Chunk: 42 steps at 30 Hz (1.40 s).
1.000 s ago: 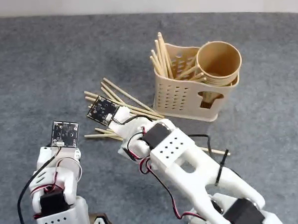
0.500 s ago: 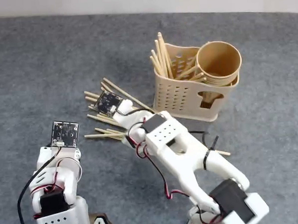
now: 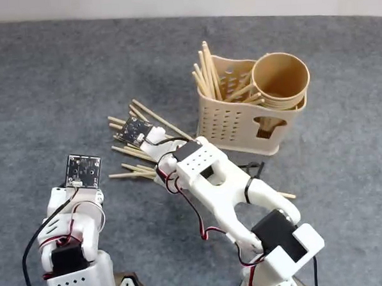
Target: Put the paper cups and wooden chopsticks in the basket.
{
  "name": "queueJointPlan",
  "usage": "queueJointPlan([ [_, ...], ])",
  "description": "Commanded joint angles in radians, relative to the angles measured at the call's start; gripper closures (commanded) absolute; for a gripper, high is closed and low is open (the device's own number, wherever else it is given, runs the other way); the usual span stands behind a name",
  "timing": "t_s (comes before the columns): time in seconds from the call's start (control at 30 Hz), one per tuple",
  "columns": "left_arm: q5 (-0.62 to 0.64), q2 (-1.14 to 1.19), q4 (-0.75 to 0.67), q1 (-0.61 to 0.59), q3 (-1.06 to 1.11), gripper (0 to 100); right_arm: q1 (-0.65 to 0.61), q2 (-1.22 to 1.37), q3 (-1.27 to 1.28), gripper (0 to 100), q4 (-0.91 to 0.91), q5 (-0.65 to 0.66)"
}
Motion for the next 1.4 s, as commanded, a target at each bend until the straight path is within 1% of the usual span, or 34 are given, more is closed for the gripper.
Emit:
queueJointPlan([
  [0.0, -0.009, -0.008, -0.02, -0.012, -0.01, 91, 0.01, -0.013, -0.044, 89.6, -0.015, 0.011],
  [0.13, -0.009, -0.008, -0.02, -0.012, -0.01, 91, 0.012, -0.012, -0.042, 89.9, -0.015, 0.006],
  [0.2, -0.009, -0.008, -0.02, -0.012, -0.01, 91, 0.012, -0.012, -0.042, 93.4, -0.015, 0.009],
  [0.27, -0.009, -0.008, -0.02, -0.012, -0.01, 91, 0.012, -0.013, -0.044, 98.9, -0.015, 0.009],
  [0.3, -0.009, -0.008, -0.02, -0.012, -0.01, 91, 0.012, -0.015, -0.045, 99.6, -0.015, 0.011],
  [0.63, -0.009, -0.008, -0.02, -0.012, -0.01, 91, 0.044, -0.021, -0.042, 99.1, -0.012, 0.011],
  [0.83, -0.009, -0.008, -0.02, -0.012, -0.01, 91, 0.038, -0.033, -0.058, 99.1, 0.114, 0.011],
  [1.03, -0.009, -0.008, -0.02, -0.012, -0.01, 91, 0.041, -0.182, -0.064, 99.1, 0.124, 0.009],
  [1.37, -0.009, -0.008, -0.02, -0.012, -0.01, 91, 0.039, -0.472, 0.104, 99.1, 0.128, 0.006],
])
